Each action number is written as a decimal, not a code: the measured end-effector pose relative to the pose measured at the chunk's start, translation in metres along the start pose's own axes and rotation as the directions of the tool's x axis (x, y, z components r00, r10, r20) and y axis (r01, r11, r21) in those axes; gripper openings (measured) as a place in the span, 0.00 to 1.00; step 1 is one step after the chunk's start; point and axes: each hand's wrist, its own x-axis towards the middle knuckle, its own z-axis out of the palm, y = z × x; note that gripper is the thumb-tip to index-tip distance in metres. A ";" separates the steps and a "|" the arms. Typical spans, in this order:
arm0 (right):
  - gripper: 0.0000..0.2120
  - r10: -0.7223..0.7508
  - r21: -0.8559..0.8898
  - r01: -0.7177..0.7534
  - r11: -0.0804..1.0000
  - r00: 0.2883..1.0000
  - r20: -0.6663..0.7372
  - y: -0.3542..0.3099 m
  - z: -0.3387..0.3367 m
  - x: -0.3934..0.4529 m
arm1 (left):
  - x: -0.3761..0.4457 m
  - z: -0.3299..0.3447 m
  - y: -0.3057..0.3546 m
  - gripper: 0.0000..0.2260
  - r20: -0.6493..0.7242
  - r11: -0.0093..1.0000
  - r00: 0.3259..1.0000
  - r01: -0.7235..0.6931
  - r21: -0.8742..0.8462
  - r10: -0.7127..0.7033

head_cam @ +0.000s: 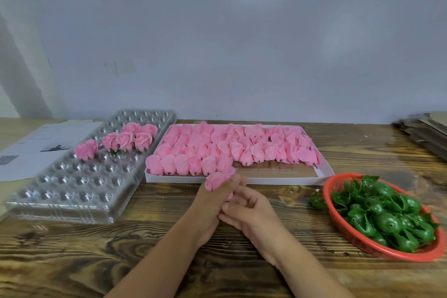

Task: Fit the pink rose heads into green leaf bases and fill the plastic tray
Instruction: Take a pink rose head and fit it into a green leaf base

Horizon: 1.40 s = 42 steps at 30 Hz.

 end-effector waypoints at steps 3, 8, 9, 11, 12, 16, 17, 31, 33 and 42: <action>0.20 -0.211 -0.335 0.155 0.929 0.968 -0.137 0.008 0.006 0.001 | -0.001 0.003 0.003 0.19 -0.036 0.996 0.999 0.036 -0.081 -0.039; 0.17 -0.399 -0.607 0.226 0.762 0.902 -0.165 0.014 0.008 -0.001 | -0.006 0.010 0.000 0.18 -0.040 0.983 0.997 0.058 -0.177 -0.066; 0.16 -0.418 -0.637 0.221 0.739 0.891 -0.176 0.014 0.008 -0.002 | -0.007 0.011 0.000 0.18 -0.036 0.982 0.998 0.052 -0.184 -0.060; 0.16 -0.435 -0.663 0.220 0.716 0.883 -0.177 0.013 0.007 -0.003 | -0.008 0.014 -0.001 0.16 -0.027 0.980 0.998 0.050 -0.195 -0.056; 0.17 -0.433 -0.664 0.220 0.715 0.885 -0.173 0.012 0.007 -0.004 | -0.008 0.014 -0.001 0.15 -0.020 0.978 0.998 0.059 -0.202 -0.064; 0.15 -0.393 -0.622 0.223 0.750 0.907 -0.149 0.008 0.008 -0.004 | -0.006 0.010 0.002 0.12 0.027 0.968 0.994 0.109 -0.226 -0.106; 0.15 -0.375 -0.592 0.227 0.774 0.917 -0.139 0.007 0.008 -0.004 | -0.006 0.009 0.002 0.12 0.035 0.965 0.993 0.117 -0.235 -0.112; 0.06 -0.200 -0.443 0.130 0.887 0.973 -0.116 0.003 0.004 -0.001 | -0.001 0.006 0.002 0.18 -0.009 0.974 0.997 0.076 -0.213 -0.080; 0.11 -0.268 -0.538 0.145 0.830 0.950 -0.158 0.008 0.006 -0.002 | -0.003 0.009 0.004 0.17 -0.027 0.968 0.995 0.090 -0.234 -0.099; 0.12 -0.357 -0.612 0.214 0.761 0.926 -0.120 0.014 0.005 0.000 | -0.005 0.008 0.003 0.18 0.013 0.956 0.990 0.136 -0.261 -0.138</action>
